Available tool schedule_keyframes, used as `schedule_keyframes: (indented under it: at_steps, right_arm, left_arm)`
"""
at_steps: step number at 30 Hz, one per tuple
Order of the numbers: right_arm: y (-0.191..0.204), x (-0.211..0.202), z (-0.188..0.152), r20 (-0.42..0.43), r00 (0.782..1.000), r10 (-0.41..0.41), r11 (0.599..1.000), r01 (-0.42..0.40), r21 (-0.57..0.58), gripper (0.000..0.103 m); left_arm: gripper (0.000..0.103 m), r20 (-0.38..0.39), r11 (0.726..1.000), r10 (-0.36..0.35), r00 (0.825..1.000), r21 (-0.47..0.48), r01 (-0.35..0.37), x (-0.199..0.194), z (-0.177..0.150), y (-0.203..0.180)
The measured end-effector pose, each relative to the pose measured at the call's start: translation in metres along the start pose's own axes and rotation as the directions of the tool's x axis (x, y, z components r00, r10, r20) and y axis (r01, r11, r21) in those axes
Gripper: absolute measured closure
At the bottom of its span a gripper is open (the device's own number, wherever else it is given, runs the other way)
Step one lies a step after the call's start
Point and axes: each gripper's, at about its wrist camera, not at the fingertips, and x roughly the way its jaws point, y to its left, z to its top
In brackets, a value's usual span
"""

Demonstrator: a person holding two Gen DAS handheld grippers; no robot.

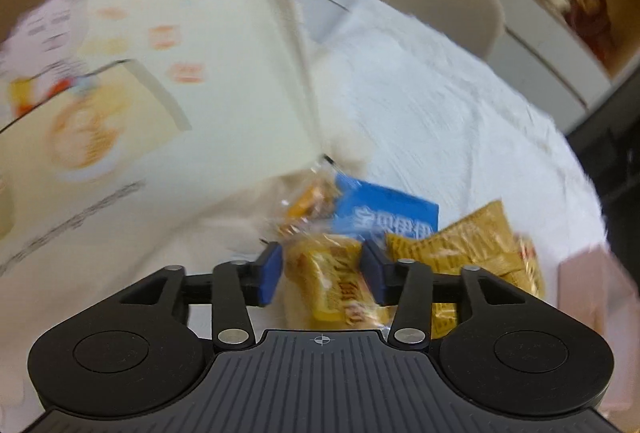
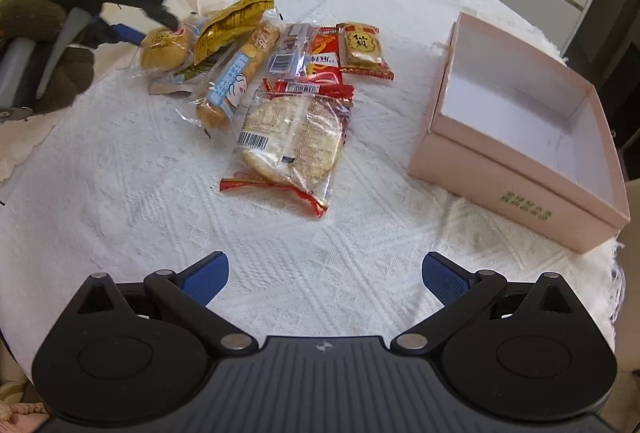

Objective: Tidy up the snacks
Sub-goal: 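Reach into the snack pile and grasp the yellow bun packet with the left tool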

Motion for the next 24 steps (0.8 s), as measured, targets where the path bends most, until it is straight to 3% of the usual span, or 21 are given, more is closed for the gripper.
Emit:
schedule_keyframes:
  at_steps: [4,7,10,14,18,21,24]
  right_arm:
    - [0.001,0.007,0.005,-0.006,1.000,0.002,1.000,-0.002,-0.016,0.000]
    - [0.001,0.006,0.015,0.018,1.000,0.014,0.999,-0.013,-0.031,0.000]
    - [-0.003,0.004,0.041,0.067,0.997,0.039,0.997,-0.035,-0.063,0.000]
    - [-0.015,0.024,0.113,0.109,0.993,0.042,0.995,-0.031,-0.096,0.000]
    - [-0.030,0.088,0.191,0.039,0.999,-0.028,0.998,0.031,-0.053,0.009]
    - [-0.037,0.136,0.225,0.010,0.996,-0.090,0.996,0.090,0.011,0.013]
    - [-0.050,0.170,0.236,-0.068,0.996,-0.058,0.990,0.066,0.126,0.033]
  left_arm:
    - [0.035,-0.127,0.994,-0.019,0.992,0.103,0.032,0.020,-0.010,-0.015]
    - [0.042,-0.115,0.986,-0.049,0.992,0.153,0.066,0.006,-0.030,-0.009]
    - [0.046,-0.125,0.985,-0.143,0.982,0.075,0.153,-0.014,-0.057,0.016]
    - [0.046,-0.124,0.981,-0.187,0.975,0.032,0.192,-0.044,-0.095,0.034]
    - [0.046,-0.151,0.965,-0.263,0.953,-0.060,0.256,-0.063,-0.127,0.043]
    - [0.046,-0.160,0.960,-0.275,0.948,-0.104,0.261,-0.072,-0.144,0.052]
    - [0.046,-0.146,0.957,-0.274,0.951,-0.141,0.254,-0.081,-0.154,0.065]
